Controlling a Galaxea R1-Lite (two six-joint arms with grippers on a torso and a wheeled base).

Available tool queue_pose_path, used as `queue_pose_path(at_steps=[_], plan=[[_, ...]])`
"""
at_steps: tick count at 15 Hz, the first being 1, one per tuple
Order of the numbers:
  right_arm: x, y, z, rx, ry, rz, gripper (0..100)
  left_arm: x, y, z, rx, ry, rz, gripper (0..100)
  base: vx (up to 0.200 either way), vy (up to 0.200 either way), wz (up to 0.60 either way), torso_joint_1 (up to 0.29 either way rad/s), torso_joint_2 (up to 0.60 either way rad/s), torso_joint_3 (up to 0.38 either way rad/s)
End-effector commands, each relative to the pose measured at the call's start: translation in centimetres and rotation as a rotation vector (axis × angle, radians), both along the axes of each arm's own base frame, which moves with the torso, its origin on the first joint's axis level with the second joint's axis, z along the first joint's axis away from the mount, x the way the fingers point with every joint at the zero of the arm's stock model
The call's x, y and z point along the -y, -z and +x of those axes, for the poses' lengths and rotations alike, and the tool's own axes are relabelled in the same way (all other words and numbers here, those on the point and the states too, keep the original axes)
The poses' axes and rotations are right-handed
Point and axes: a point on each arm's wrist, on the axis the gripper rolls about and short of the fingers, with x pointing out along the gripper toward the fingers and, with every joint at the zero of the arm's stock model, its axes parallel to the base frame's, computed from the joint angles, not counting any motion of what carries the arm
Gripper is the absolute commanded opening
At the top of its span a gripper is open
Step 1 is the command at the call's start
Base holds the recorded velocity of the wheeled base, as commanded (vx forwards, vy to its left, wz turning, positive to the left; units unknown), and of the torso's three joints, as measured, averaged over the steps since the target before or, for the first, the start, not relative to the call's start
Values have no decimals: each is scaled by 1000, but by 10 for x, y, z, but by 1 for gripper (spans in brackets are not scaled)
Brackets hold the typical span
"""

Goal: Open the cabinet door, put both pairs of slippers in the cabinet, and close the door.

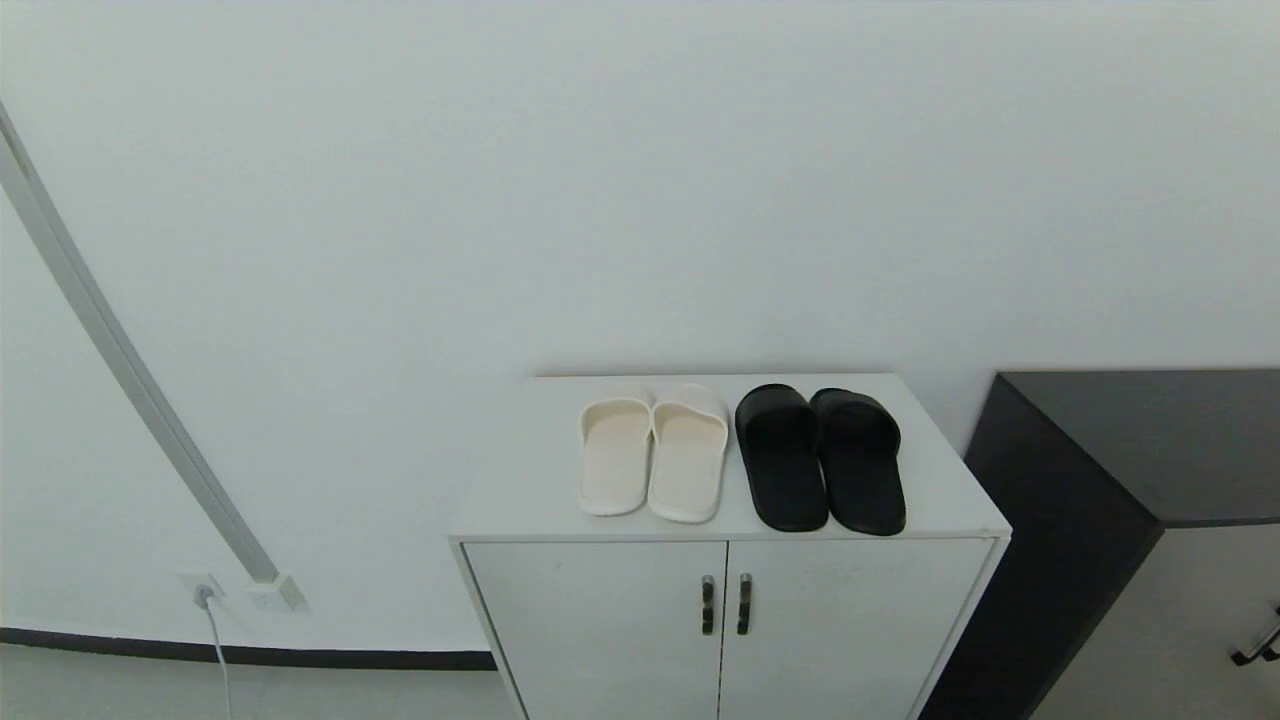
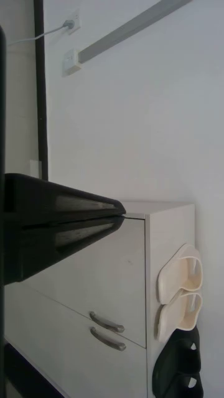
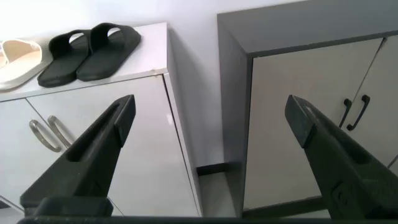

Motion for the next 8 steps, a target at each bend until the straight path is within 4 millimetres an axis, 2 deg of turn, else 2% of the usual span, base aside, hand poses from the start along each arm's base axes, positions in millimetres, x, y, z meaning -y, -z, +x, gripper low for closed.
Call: queue_pose_path(at_steps=[1,3,4,5,6,8], plan=[[0,0,0,0,0,-1,100,0,0,0,0,0,-1,0,0,0,0,0,0,0],[0,-1,0,2,-1,-4,100,0,0,0,0,-2,-1,0,0,0,0,0,0,0],[0,-51,-8,114,-21,2,100,0,0,0,0,-2,1,0,0,0,0,0,0,0],[1,-68,-7,108,-33,35,100,0,0,0,0,-2,1,0,0,0,0,0,0,0],[0,-66,9,-68,-63,49,100,0,0,0,0,-3,1,0,0,0,0,0,0,0],[-3,-50,20,-186,-165,11,100,0,0,0,0,-3,-4,0,0,0,0,0,0,0]])
